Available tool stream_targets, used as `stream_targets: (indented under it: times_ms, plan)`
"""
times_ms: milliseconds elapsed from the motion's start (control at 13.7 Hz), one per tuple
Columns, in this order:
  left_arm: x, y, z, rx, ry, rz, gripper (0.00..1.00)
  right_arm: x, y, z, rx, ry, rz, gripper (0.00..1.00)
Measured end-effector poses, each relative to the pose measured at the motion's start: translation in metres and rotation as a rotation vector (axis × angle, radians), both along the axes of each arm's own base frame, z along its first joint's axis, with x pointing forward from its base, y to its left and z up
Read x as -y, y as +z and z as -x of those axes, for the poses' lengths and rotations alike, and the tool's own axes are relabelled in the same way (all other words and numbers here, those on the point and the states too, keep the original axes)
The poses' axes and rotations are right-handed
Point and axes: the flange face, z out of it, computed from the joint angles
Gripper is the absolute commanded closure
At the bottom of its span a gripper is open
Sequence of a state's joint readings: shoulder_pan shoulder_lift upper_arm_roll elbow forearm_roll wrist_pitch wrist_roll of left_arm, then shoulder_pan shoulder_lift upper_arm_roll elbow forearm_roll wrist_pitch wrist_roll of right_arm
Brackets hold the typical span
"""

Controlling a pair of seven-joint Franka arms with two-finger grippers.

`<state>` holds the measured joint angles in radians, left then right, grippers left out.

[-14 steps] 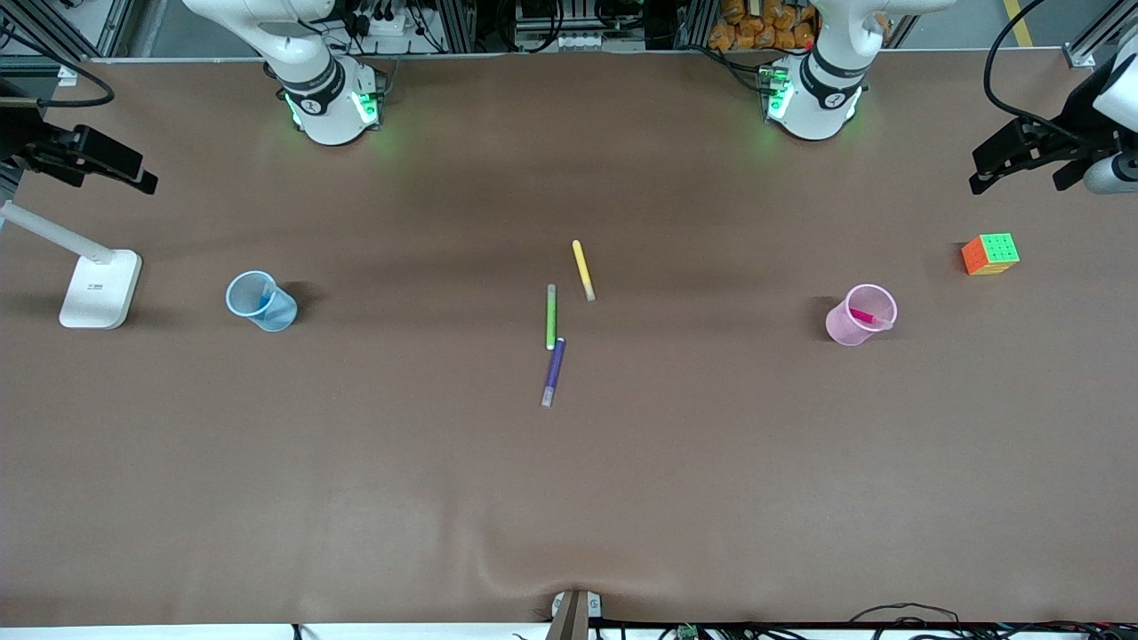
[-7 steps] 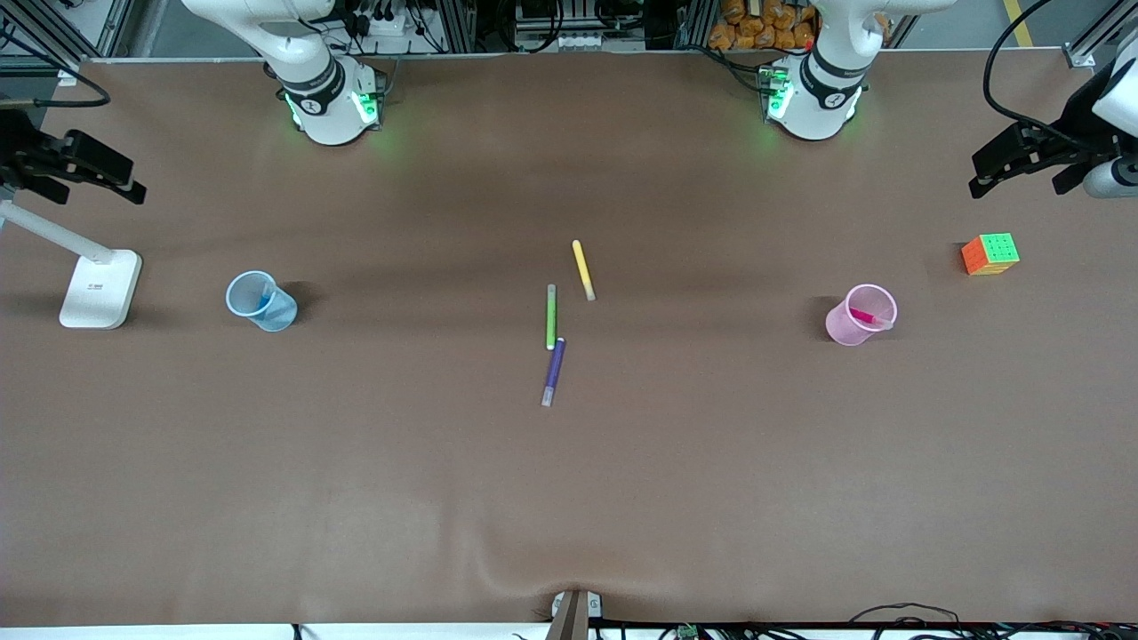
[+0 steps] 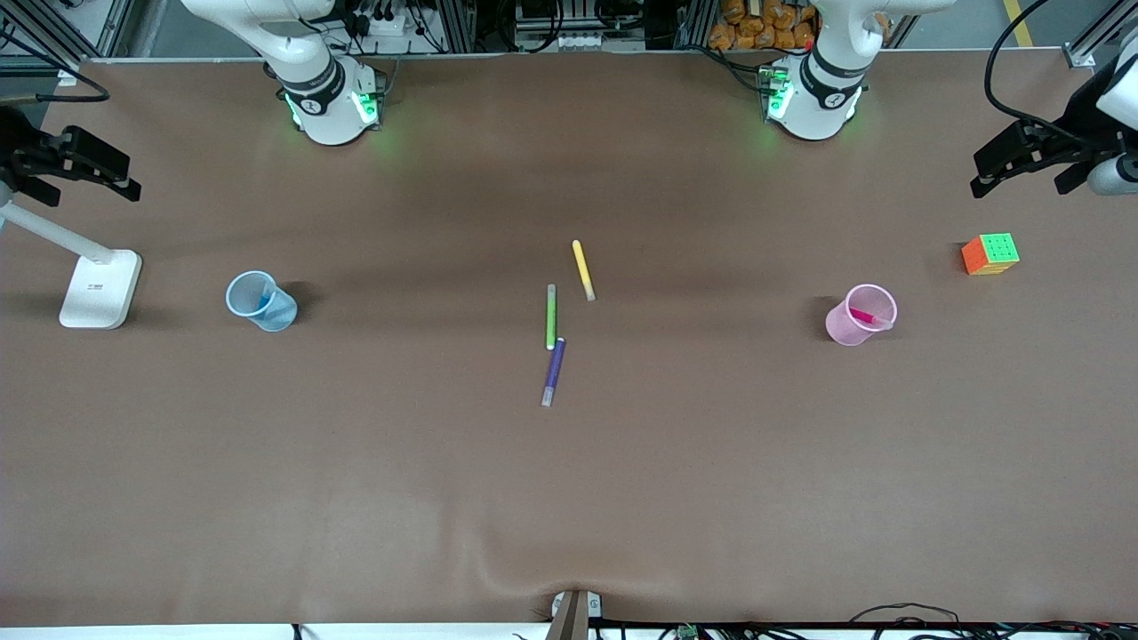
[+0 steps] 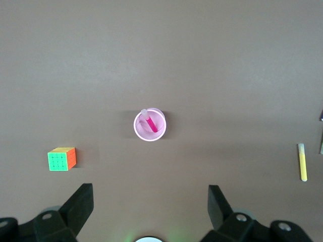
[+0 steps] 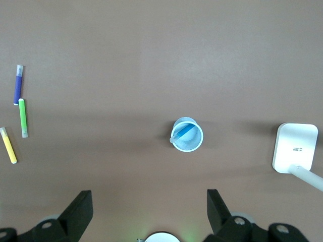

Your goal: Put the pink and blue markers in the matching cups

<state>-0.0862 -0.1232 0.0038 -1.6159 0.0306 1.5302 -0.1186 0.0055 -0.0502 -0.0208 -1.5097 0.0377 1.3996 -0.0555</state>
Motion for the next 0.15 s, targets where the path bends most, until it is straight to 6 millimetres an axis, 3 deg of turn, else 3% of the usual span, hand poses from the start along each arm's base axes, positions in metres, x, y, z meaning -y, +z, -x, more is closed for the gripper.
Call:
stream_targets:
  times_ms: [146]
  plan:
    - [0.0000, 0.0003, -0.0001, 0.001, 0.000, 0.000, 0.00, 0.0002, 0.0000, 0.0001, 0.000, 0.003, 0.000, 0.00]
